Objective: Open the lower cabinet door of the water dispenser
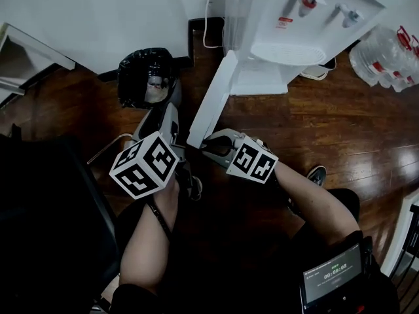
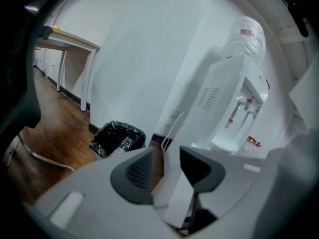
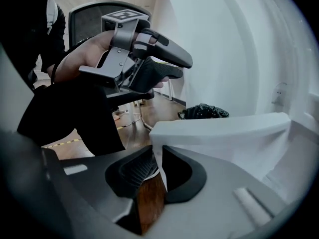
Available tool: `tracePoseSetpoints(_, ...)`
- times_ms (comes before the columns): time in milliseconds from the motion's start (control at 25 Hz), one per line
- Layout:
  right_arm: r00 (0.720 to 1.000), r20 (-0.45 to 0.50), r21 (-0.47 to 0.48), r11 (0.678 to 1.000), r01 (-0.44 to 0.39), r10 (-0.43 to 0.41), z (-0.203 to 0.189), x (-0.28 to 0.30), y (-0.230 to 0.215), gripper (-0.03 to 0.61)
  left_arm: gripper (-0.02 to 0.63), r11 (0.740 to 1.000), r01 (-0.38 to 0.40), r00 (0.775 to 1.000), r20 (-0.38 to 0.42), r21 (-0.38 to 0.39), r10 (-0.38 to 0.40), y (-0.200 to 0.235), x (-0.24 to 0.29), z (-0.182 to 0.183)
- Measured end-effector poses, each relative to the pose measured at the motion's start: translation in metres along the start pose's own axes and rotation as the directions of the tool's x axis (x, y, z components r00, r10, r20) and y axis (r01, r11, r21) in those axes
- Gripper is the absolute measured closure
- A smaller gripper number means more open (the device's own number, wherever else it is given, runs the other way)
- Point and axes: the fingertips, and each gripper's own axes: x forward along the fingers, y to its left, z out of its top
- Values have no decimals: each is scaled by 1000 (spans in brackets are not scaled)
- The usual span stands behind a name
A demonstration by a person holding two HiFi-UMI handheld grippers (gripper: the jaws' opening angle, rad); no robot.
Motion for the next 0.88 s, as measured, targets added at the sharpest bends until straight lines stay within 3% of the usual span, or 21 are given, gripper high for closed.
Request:
tracePoseSetpoints(200,999,27,-3,1000,-29,29,26,35,-12,512,433,999,-49,998,41,-24,50,29,0,24)
tracePoseSetpoints(480,998,65,32,999,2,-4,57,76,-43,514,433,996,-76,996,54,-44,78,58,4,41)
tracePoseSetpoints(560,999,45,31,999,-18,17,56,84,-42,560,434,996,-76,996,49,-38,78,61,5,42)
tracePoseSetpoints(720,999,7,6,999,-44,44,49,92,-30,558,434,998,-47,998,40,-43,49,57,6,45)
tracePoseSetpoints(880,1000,-6,24,1000,-13,13,38,74,-36,558,434,1000,-16,998,57,-8,17,38,8,50)
